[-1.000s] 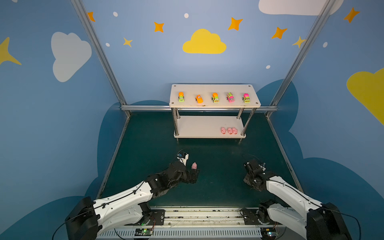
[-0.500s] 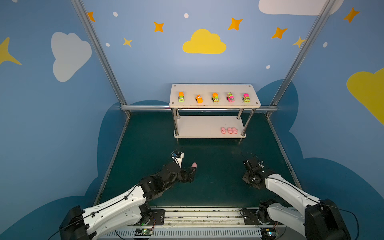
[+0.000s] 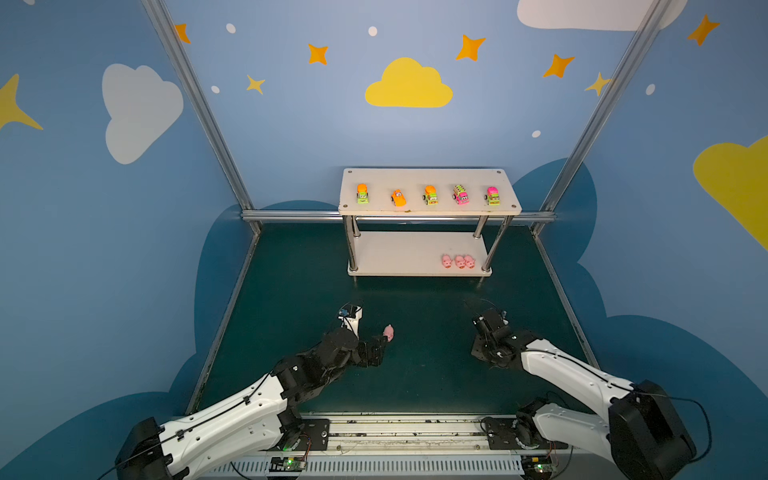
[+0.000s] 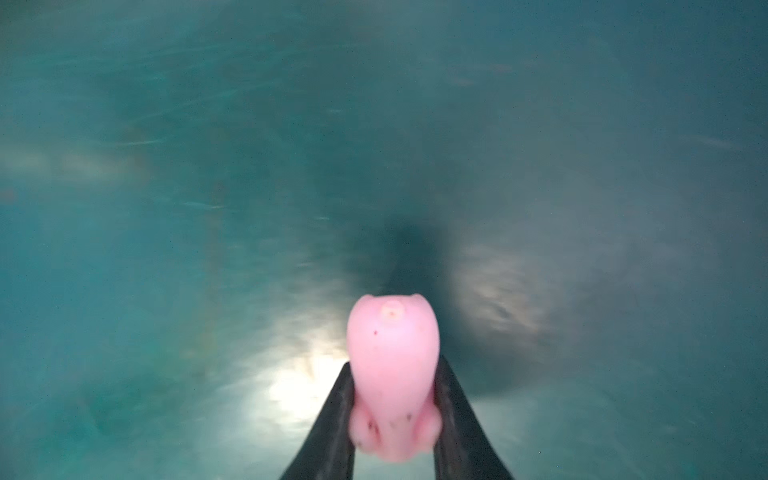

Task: Place and organize the plastic toys onto the shelf
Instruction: 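Carry the fourth pig with the right gripper to the lower shelf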

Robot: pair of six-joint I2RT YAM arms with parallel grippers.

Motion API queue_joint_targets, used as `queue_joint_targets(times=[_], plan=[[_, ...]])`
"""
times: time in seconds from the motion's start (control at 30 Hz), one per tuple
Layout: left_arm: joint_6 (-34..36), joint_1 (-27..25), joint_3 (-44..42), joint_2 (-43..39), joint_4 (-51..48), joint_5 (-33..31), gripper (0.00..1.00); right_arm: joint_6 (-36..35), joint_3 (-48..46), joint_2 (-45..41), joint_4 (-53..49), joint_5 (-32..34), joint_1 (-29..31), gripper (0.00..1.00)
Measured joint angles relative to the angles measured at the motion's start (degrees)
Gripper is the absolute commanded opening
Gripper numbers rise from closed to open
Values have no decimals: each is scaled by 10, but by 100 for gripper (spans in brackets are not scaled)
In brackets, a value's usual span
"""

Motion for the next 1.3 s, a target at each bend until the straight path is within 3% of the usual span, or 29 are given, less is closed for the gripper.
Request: queue_joint_targets(times=[0.3, 0.6, 0.9, 1.3], plan=[[-13, 0, 0, -39, -36, -20, 100, -26, 94, 141, 37, 10, 71, 28], [-25, 0, 0, -90, -79, -50, 100, -61, 165, 235, 68, 9, 82, 31], [-36, 0, 0, -97, -97, -64, 100, -84, 176, 252, 83, 5, 82, 54], [-39, 0, 7, -75, -104, -65, 100, -104, 118, 224, 164, 10, 90, 52]])
